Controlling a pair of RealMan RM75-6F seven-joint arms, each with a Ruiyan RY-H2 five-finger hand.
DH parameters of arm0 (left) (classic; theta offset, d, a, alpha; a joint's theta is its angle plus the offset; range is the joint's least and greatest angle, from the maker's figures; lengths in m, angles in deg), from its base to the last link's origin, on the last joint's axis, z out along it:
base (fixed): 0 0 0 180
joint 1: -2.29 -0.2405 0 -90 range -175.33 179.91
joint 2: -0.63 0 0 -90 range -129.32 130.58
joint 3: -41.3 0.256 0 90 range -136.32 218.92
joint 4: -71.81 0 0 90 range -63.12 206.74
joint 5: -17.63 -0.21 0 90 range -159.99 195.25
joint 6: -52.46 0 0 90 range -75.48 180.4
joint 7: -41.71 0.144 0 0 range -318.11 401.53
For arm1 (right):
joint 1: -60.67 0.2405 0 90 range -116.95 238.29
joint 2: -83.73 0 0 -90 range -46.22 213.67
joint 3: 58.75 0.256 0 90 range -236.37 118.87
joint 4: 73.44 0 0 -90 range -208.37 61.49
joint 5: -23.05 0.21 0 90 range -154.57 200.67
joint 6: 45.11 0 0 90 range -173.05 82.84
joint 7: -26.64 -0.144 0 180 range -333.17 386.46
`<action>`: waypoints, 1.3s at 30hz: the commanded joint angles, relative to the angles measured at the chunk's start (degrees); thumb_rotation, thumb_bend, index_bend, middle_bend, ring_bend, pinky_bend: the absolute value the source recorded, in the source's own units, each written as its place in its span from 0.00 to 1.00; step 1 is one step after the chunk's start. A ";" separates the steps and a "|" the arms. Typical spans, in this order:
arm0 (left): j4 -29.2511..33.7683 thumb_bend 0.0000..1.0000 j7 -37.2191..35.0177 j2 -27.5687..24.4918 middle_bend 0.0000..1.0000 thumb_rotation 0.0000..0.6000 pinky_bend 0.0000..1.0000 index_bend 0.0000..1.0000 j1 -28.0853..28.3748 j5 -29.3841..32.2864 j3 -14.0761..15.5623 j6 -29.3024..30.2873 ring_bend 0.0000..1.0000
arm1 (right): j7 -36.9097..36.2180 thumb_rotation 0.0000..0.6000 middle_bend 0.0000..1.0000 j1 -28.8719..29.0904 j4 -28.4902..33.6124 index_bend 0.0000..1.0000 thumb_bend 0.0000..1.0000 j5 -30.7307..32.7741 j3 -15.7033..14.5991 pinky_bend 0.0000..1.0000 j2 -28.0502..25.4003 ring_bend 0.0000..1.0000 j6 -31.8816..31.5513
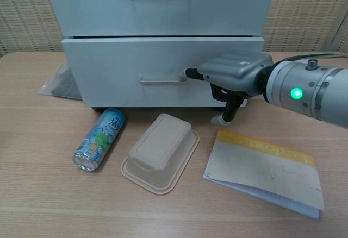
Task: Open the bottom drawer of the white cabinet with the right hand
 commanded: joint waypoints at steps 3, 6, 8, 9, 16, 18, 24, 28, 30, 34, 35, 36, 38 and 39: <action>0.16 0.32 0.13 -0.02 0.19 1.00 0.15 0.26 0.03 -0.12 -0.01 0.09 0.16 | 0.05 1.00 0.93 -0.91 2.25 0.11 0.22 -2.09 -1.90 0.85 -1.33 0.97 -1.45; 0.28 0.33 0.23 -0.04 0.19 1.00 0.15 0.26 0.07 -0.06 -0.01 -0.01 0.16 | 0.30 1.00 0.93 -1.55 3.78 0.11 0.22 -3.79 -3.22 0.85 -2.09 0.97 -2.39; 0.31 0.33 0.26 -0.05 0.19 1.00 0.15 0.26 0.04 0.03 0.01 -0.03 0.16 | 0.45 1.00 0.93 -2.05 4.90 0.11 0.22 -4.70 -4.09 0.85 -2.66 0.97 -2.99; 0.30 0.33 0.29 -0.04 0.19 1.00 0.15 0.26 0.00 0.07 0.03 -0.02 0.16 | 0.48 1.00 0.93 -2.25 5.39 0.11 0.22 -5.07 -4.44 0.85 -2.88 0.97 -3.17; 0.46 0.32 0.37 -0.09 0.19 1.00 0.15 0.26 -0.08 -0.08 0.15 0.08 0.16 | 1.37 1.00 0.93 -3.78 8.20 0.11 0.22 -8.34 -7.00 0.85 -4.16 0.97 -4.87; 0.51 0.33 0.41 -0.13 0.19 1.00 0.15 0.26 -0.11 -0.09 0.16 0.13 0.16 | 1.55 1.00 0.93 -4.35 9.07 0.11 0.22 -9.38 -7.77 0.85 -4.57 0.97 -5.39; 0.75 0.32 0.57 -0.17 0.19 1.00 0.15 0.26 -0.13 -0.42 0.21 0.36 0.16 | 2.29 1.00 0.93 -5.98 11.38 0.11 0.22 -12.82 -10.04 0.85 -5.65 0.97 -6.58; 0.83 0.33 0.70 -0.15 0.19 1.00 0.15 0.26 -0.07 -0.57 0.26 0.31 0.16 | 2.89 1.00 0.93 -7.27 12.37 0.11 0.22 -14.93 -11.45 0.85 -6.04 0.97 -7.41; 0.89 0.32 0.71 -0.13 0.19 1.00 0.15 0.26 -0.04 -0.67 0.28 0.31 0.16 | 3.15 1.00 0.93 -7.78 12.75 0.11 0.22 -15.77 -12.07 0.85 -6.16 0.97 -7.57; 0.91 0.32 0.76 -0.05 0.19 1.00 0.15 0.26 -0.01 -0.84 0.32 0.34 0.16 | 3.45 1.00 0.93 -8.91 13.49 0.11 0.22 -17.72 -13.27 0.85 -6.33 0.97 -7.82; 0.91 0.32 0.76 -0.03 0.19 1.00 0.15 0.26 -0.02 -0.88 0.34 0.36 0.16 | 3.55 1.00 0.93 -9.16 13.64 0.11 0.22 -18.18 -13.54 0.85 -6.37 0.97 -7.86; 0.91 0.32 0.76 0.00 0.19 1.00 0.15 0.26 -0.01 -0.94 0.37 0.36 0.16 | 3.71 1.00 0.93 -9.50 13.84 0.11 0.22 -18.78 -13.90 0.85 -6.42 0.97 -7.92; 0.88 0.32 0.76 0.06 0.19 1.00 0.15 0.26 0.01 -1.04 0.41 0.35 0.16 | 4.12 1.00 0.93 -10.10 14.22 0.11 0.22 -19.69 -14.52 0.85 -6.53 0.97 -8.03; 0.85 0.33 0.76 0.09 0.19 1.00 0.15 0.26 0.02 -1.06 0.41 0.35 0.16 | 4.25 1.00 0.93 -10.35 14.39 0.11 0.22 -20.04 -14.77 0.85 -6.59 0.97 -8.04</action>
